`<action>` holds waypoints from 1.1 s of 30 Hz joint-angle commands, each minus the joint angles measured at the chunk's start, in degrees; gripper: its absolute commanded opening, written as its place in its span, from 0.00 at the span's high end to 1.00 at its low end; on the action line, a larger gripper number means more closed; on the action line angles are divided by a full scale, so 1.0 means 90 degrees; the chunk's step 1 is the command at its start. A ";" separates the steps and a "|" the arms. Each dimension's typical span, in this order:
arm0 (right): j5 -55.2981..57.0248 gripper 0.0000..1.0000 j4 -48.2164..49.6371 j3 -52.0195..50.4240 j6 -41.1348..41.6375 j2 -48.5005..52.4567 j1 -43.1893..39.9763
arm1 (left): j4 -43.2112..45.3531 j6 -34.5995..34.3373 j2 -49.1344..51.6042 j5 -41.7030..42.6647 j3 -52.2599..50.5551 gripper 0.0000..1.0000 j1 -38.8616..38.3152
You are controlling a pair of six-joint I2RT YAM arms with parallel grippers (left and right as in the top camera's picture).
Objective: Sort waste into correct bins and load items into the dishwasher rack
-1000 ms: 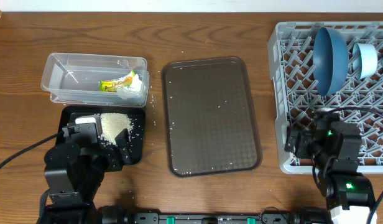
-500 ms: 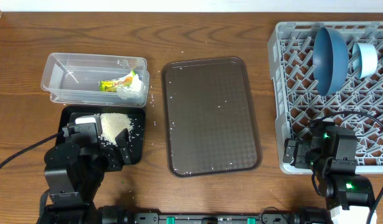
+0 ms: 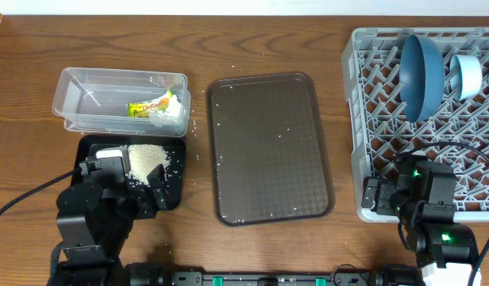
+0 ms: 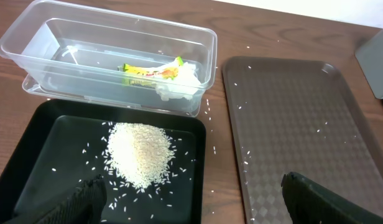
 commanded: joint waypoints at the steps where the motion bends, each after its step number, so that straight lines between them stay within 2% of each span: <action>1: 0.0039 0.01 -0.0012 -0.0029 0.0056 0.0005 -0.0058 | 0.0007 0.0063 -0.0007 -0.0078 -0.0056 0.08 0.0022; 7: 0.0039 0.01 -0.0053 -0.0041 0.0056 -0.0260 0.0000 | 0.0010 0.0063 -0.0007 -0.0078 -0.0056 0.08 0.0022; 10: -0.0092 0.01 -0.0240 -0.0104 0.0061 -0.0763 0.0000 | 0.0007 0.0063 -0.0007 -0.0078 -0.0056 0.08 0.0022; 13: -0.0202 0.01 0.0010 -0.0364 0.0061 -0.1428 0.0000 | 0.0007 0.0063 -0.0007 -0.0078 -0.0056 0.08 0.0022; 22: -0.0199 0.01 0.2688 -0.2266 0.0061 -0.3660 0.0296 | 0.0007 0.0063 -0.0007 -0.0078 -0.0056 0.08 0.0022; 33: -0.0075 0.01 0.5122 -0.3674 -0.0143 -0.4677 0.0323 | 0.0007 0.0063 -0.0007 -0.0078 -0.0056 0.08 0.0022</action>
